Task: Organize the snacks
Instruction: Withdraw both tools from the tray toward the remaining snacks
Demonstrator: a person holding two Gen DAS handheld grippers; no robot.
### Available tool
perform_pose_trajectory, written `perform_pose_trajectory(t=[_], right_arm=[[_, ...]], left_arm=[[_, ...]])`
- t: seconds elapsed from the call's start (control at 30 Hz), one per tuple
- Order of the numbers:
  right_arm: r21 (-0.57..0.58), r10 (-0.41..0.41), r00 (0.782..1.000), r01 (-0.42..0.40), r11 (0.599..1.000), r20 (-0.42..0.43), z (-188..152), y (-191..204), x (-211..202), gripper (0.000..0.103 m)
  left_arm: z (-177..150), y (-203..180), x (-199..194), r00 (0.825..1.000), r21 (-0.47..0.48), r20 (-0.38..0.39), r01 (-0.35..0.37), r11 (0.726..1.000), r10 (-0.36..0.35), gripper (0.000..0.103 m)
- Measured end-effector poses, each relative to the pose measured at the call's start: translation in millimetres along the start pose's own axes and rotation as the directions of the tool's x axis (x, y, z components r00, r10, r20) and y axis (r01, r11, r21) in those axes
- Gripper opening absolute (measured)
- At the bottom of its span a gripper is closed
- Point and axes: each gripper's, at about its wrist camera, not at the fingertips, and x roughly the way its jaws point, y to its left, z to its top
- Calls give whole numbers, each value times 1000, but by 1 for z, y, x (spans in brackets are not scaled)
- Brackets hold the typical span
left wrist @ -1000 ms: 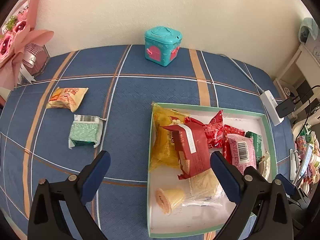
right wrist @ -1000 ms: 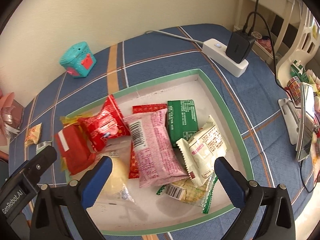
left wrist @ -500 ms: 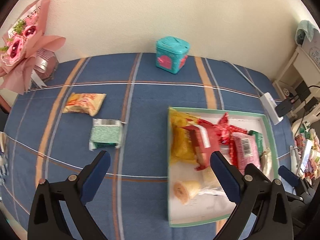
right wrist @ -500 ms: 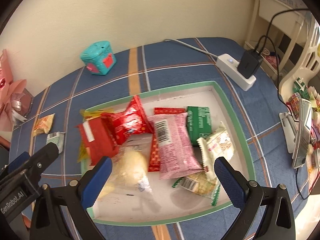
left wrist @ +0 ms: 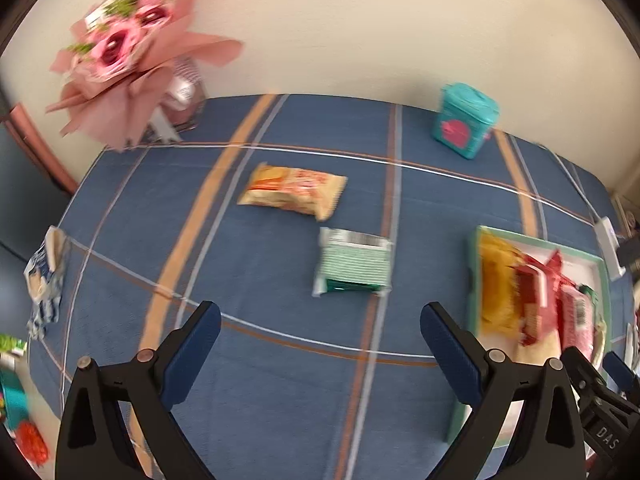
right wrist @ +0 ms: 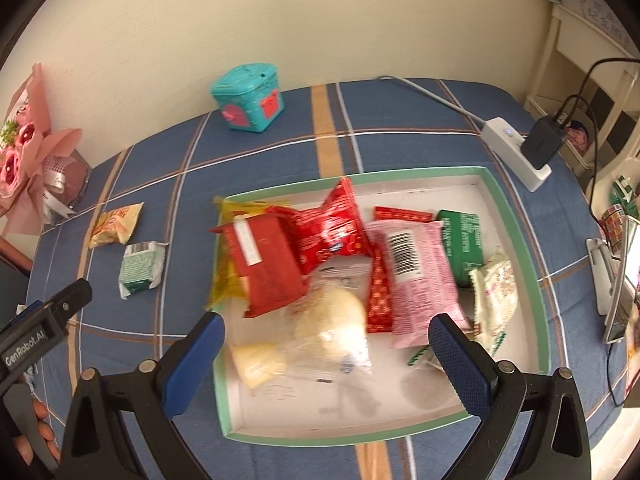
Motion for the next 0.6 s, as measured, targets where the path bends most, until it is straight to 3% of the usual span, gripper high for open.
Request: perform_pose_trajectory(t=[0.27, 0.6], right_arm=[[-59, 37, 999, -37, 998, -8, -6, 43, 2, 103], [-126, 63, 998, -66, 990, -23, -15, 93, 7, 103]], left_arm=[[-2, 45, 9, 999, -90, -20, -52, 995, 50, 100], [-4, 82, 10, 998, -162, -22, -59, 985, 57, 100]])
